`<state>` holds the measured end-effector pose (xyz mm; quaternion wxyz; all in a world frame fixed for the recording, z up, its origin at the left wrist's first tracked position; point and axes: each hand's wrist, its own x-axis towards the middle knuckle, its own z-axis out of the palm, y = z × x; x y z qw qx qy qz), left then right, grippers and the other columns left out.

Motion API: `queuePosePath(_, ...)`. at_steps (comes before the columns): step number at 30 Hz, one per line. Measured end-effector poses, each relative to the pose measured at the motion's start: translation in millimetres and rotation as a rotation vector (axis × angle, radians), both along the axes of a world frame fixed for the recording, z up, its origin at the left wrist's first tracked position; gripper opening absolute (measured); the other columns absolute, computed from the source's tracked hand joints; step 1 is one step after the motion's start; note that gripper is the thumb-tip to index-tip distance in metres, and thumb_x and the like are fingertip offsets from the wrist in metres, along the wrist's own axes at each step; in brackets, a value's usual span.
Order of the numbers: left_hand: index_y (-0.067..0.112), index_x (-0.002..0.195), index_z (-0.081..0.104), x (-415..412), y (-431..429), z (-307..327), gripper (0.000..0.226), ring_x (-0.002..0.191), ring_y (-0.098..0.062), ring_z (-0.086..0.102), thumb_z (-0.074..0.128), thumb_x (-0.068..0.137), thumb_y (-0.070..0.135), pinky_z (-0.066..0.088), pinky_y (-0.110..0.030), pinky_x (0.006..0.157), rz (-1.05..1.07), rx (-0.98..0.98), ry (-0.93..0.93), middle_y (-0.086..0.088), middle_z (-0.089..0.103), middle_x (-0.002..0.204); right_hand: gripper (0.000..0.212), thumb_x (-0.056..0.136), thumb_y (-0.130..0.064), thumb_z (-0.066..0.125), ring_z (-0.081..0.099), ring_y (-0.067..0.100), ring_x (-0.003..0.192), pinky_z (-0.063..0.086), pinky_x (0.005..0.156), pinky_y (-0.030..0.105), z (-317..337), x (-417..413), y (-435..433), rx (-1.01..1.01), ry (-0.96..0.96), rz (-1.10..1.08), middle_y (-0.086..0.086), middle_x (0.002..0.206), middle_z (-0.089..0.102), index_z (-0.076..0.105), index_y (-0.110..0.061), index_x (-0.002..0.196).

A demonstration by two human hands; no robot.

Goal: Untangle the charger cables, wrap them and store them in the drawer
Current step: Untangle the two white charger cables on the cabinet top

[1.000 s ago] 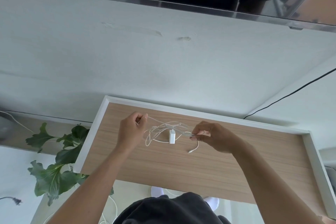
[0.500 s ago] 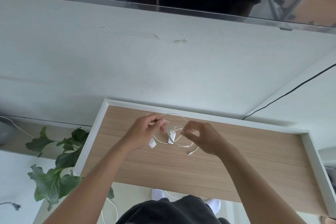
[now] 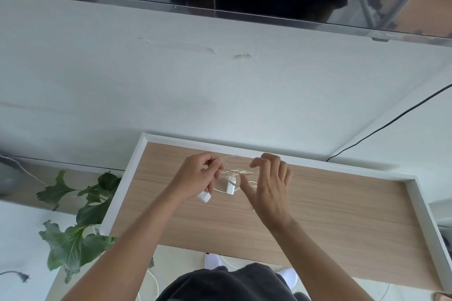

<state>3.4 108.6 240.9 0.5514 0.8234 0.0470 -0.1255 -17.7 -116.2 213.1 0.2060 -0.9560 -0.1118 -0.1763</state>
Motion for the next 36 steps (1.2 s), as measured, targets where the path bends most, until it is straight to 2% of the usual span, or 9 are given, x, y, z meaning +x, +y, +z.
queuePosePath(5,0.017,0.09,0.075,2,-2,3,0.031,0.051,-0.033,0.075,0.055,0.112,0.026,0.056,-0.038,0.055,0.026,0.026,0.026,-0.001,0.068,0.075,0.024,0.098,-0.035,0.079,0.059,0.019,0.081,0.051,0.079,0.042,0,3,3,0.013,0.035,0.098,-0.012,0.082,0.061,0.06,-0.022,0.092)
queuePosePath(10,0.011,0.092,0.074,3,-3,6,0.032,0.05,-0.033,0.071,0.055,0.112,0.027,0.051,-0.031,0.049,-0.064,-0.039,0.096,0.002,0.063,0.072,0.034,0.098,-0.052,0.072,0.062,0.017,0.11,0.053,0.092,0.042,-17,5,3,-0.076,0.231,0.199,-0.018,0.117,0.074,0.07,-0.033,0.126)
queuePosePath(13,0.014,0.094,0.075,5,3,3,0.031,0.049,-0.027,0.064,0.057,0.113,0.03,0.046,-0.028,0.05,-0.106,-0.046,0.097,0.004,0.063,0.073,0.018,0.104,-0.043,0.067,0.062,0.02,0.103,0.053,0.091,0.047,-19,5,4,-0.086,0.229,0.239,-0.017,0.105,0.075,0.074,-0.035,0.118)
queuePosePath(18,0.029,0.093,0.078,6,23,-15,0.027,0.057,-0.012,0.056,0.061,0.112,0.036,0.049,-0.029,0.055,-0.025,0.115,-0.033,0.0,0.065,0.074,0.009,0.109,-0.028,0.067,0.056,0.018,0.092,0.052,0.083,0.039,-13,16,-7,0.18,0.257,0.207,-0.017,0.104,0.074,0.075,-0.03,0.112)
queuePosePath(23,0.033,0.095,0.083,2,35,-39,0.022,0.067,-0.003,0.06,0.066,0.109,0.037,0.048,-0.024,0.064,-0.041,0.159,-0.051,0.007,0.075,0.078,0.012,0.112,-0.022,0.063,0.07,-0.004,0.104,0.045,0.08,0.006,7,21,-22,0.505,0.507,0.148,-0.022,0.107,0.077,0.074,-0.027,0.113)
queuePosePath(26,0.028,0.089,0.081,-6,37,-46,0.018,0.071,0.0,0.067,0.071,0.104,0.033,0.056,-0.029,0.068,-0.12,0.063,-0.098,0.018,0.078,0.082,0.014,0.115,-0.026,0.056,0.071,0.001,0.099,0.05,0.078,0.014,12,21,-25,0.572,0.618,0.125,-0.026,0.108,0.078,0.068,-0.032,0.112)
queuePosePath(28,0.03,0.094,0.081,-11,34,-50,0.02,0.074,0.003,0.07,0.07,0.109,0.024,0.055,-0.018,0.068,-0.122,0.077,-0.07,0.023,0.078,0.084,0.015,0.116,-0.028,0.054,0.073,0.013,0.094,0.056,0.087,0.031,12,22,-24,0.641,0.646,0.084,-0.018,0.107,0.081,0.068,-0.032,0.11)
queuePosePath(31,0.025,0.094,0.082,-14,32,-56,0.025,0.06,-0.002,0.051,0.065,0.111,0.03,0.043,-0.024,0.059,-0.137,0.121,0.007,0.002,0.076,0.087,0.016,0.115,-0.034,0.056,0.068,0.031,0.082,0.058,0.084,0.048,10,22,-23,0.695,0.664,0.01,-0.012,0.094,0.081,0.07,-0.033,0.107)
queuePosePath(36,0.033,0.093,0.081,-19,34,-47,0.03,0.07,-0.011,0.054,0.06,0.114,0.03,0.048,-0.025,0.069,-0.198,-0.08,0.165,0.005,0.067,0.08,0.014,0.111,-0.032,0.062,0.051,0.016,0.055,0.047,0.062,0.034,8,22,-23,0.627,0.687,-0.032,-0.011,0.085,0.082,0.07,-0.028,0.1)
